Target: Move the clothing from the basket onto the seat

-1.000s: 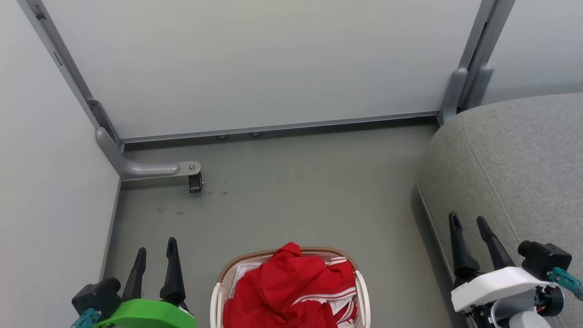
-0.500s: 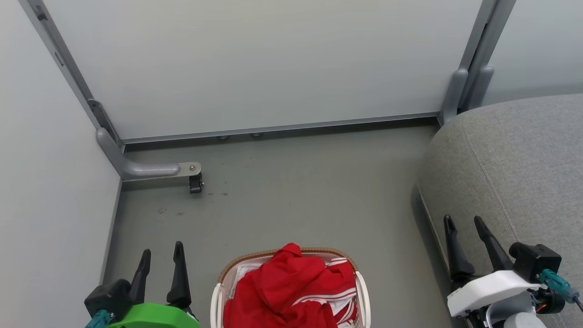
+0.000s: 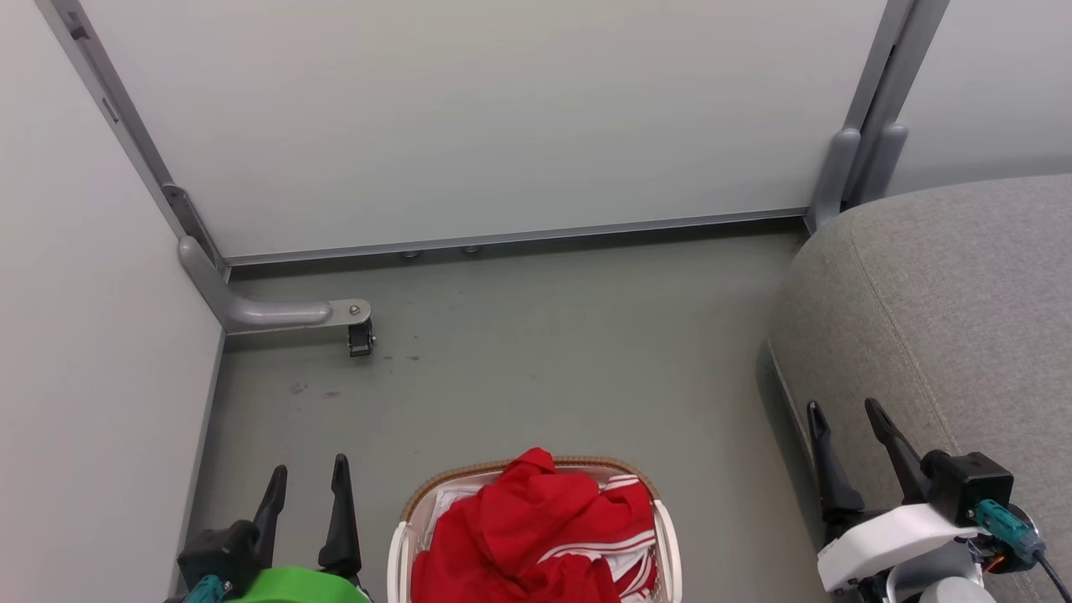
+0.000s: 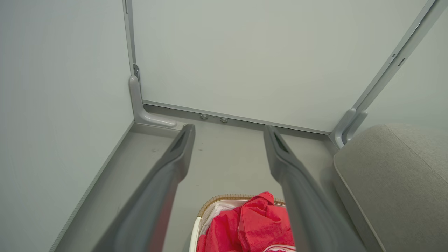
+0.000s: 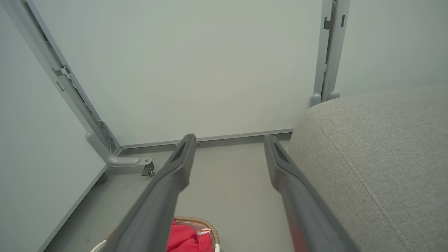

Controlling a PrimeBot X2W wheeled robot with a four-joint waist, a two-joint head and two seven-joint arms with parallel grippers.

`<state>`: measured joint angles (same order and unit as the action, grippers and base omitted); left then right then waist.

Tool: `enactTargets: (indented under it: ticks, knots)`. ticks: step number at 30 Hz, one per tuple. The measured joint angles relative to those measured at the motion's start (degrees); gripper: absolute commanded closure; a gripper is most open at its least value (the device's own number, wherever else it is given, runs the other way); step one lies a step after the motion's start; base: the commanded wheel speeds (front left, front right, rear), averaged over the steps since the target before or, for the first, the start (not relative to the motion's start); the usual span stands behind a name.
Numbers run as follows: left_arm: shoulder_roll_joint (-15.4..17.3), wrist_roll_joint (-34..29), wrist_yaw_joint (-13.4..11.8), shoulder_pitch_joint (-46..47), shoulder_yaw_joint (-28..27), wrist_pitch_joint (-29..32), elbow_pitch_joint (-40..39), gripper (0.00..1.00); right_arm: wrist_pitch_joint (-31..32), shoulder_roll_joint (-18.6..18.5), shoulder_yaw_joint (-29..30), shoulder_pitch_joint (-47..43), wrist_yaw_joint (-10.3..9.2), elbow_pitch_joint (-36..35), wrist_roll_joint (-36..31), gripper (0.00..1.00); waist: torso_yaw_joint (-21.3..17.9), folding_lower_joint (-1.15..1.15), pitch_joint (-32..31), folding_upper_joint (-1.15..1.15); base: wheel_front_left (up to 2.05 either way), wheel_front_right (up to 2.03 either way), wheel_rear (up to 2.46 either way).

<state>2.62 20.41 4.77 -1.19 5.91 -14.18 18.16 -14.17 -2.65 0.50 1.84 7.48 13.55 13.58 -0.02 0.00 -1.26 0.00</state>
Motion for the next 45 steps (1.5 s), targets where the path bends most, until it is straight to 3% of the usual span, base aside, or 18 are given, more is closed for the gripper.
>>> enactTargets:
  ticks: [10,45]
  knots:
    - [0.03,-2.88,-0.09,0.0,0.66,-0.96,0.79,0.0,-0.83,-0.04,-0.2,-0.01,0.01,0.27,-3.44,0.0,0.14,0.0,-0.06,0.0,0.0,0.0,0.0]
    - [0.07,-4.57,0.4,2.97,3.23,-0.97,1.62,0.0,-0.83,-0.05,0.24,0.85,0.01,-0.56,-3.5,0.0,-0.15,0.0,2.74,0.0,0.0,0.0,0.0]
